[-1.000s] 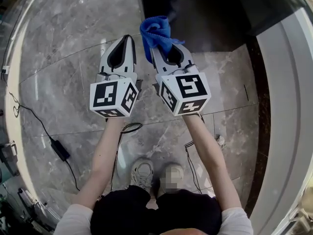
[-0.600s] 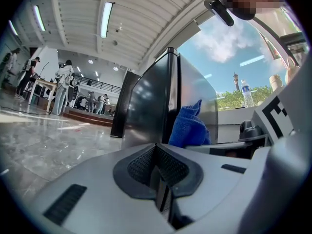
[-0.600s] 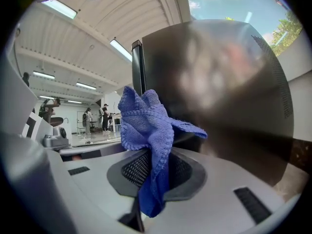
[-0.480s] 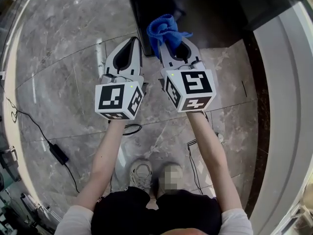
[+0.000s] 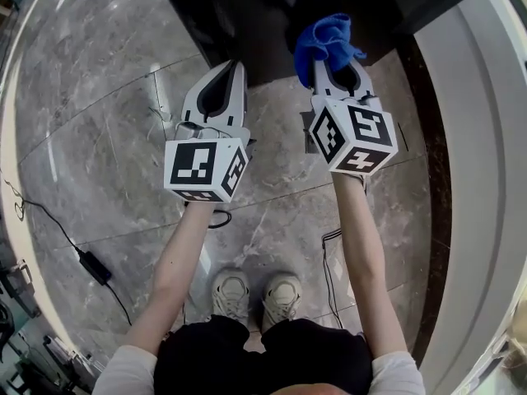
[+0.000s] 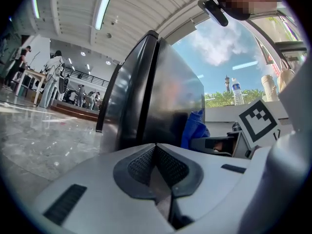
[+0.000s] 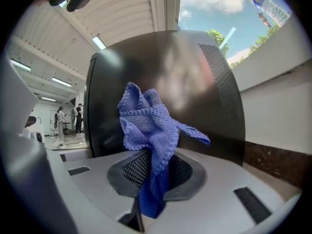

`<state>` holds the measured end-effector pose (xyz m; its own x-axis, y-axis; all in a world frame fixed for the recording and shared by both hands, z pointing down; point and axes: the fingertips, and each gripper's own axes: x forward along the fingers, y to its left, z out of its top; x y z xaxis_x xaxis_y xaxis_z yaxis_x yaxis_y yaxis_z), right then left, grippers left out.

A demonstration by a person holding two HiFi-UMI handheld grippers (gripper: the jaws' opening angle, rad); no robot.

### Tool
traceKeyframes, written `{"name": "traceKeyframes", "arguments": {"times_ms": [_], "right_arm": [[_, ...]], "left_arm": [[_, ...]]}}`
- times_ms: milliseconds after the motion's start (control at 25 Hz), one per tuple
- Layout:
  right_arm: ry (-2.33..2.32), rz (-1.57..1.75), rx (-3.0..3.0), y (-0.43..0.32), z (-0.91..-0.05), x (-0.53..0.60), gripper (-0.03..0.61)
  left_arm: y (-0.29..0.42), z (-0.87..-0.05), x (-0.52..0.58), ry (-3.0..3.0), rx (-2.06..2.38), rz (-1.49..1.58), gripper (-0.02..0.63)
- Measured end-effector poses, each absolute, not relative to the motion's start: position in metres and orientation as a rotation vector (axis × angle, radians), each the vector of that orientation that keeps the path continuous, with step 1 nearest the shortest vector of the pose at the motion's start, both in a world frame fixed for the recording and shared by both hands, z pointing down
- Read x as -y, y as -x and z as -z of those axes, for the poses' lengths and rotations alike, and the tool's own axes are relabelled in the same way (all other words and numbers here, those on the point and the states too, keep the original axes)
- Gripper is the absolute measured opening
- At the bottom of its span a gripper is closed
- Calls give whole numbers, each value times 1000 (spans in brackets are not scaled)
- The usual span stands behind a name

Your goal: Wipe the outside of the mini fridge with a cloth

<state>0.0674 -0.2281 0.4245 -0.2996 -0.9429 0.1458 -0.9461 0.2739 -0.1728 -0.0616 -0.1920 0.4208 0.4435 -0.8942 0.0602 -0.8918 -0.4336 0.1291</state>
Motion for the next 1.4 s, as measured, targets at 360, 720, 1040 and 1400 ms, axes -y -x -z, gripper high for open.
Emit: {"name": "traceKeyframes", "arguments": {"times_ms": [360, 720, 1040, 1400], "right_arm": [[-2011, -331, 2365, -148, -429, 244, 84], [-2225, -368, 2211, -239, -431, 263, 84], [-2232, -326, 2192, -257, -434, 268, 84], [-2258, -369, 2164, -270, -434, 271, 84]], "left_arm": [[18, -437, 196, -2582, 1483, 7, 5], [-7, -441, 200, -2615, 1432, 30, 5], [-8, -452, 206, -2593, 1443, 24, 5], [-4, -449, 207, -2594, 1464, 30, 5]]}}
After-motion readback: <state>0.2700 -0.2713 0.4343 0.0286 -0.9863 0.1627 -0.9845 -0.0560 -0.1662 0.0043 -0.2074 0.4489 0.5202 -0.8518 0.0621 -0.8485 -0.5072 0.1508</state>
